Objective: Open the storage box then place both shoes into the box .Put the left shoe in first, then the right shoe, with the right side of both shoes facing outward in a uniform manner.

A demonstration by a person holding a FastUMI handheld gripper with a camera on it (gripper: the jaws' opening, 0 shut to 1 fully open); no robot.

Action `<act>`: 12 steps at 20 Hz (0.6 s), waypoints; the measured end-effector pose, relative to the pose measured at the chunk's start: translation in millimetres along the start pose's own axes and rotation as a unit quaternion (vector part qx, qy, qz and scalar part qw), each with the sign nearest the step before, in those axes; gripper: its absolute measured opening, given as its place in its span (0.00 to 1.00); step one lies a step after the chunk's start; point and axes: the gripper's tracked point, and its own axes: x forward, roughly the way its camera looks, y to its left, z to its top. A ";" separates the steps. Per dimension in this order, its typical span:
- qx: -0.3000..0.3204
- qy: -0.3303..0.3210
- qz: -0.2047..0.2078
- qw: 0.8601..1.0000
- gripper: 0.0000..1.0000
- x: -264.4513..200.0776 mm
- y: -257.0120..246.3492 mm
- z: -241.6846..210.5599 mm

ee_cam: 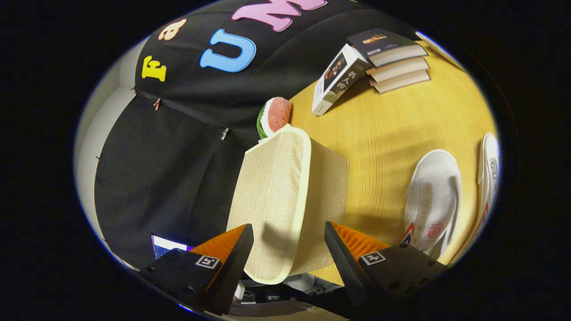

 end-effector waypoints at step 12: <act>0.063 -0.044 0.103 0.992 0.05 -14.0 75.1 26.8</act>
